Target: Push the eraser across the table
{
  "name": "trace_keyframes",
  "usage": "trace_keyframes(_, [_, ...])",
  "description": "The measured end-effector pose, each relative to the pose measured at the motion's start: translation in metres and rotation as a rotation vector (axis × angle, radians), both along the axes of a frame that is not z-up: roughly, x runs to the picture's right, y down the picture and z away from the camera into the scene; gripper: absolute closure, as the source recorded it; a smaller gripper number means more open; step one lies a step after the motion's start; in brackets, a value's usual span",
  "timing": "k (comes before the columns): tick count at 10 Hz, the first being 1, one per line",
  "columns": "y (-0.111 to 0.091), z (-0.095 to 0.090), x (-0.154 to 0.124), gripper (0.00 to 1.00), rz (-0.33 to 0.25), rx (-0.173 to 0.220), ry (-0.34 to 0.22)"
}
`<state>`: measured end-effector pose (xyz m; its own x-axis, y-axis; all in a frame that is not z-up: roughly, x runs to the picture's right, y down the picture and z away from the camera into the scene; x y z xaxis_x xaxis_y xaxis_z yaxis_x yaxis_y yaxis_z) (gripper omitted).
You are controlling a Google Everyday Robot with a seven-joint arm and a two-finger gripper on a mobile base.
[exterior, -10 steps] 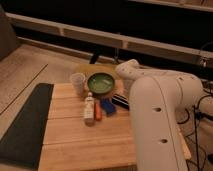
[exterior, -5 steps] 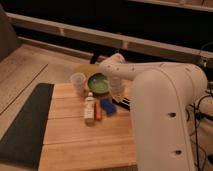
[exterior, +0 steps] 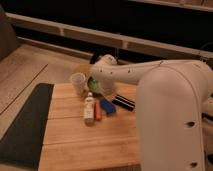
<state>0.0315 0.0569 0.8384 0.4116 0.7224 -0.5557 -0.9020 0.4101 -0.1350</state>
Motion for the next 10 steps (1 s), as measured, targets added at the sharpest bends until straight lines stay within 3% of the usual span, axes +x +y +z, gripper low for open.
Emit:
trace_keyframes(2, [0.013,0.019,0.012,1.0,0.015,-0.008,0.004])
trace_keyframes(5, [0.019,0.048,0.018,1.0,-0.007,-0.01,-0.026])
trace_keyframes(7, [0.021,0.06,0.02,1.0,-0.019,-0.016,-0.041])
trace_keyframes(10, [0.033,0.079,0.026,1.0,0.011,-0.045,-0.055])
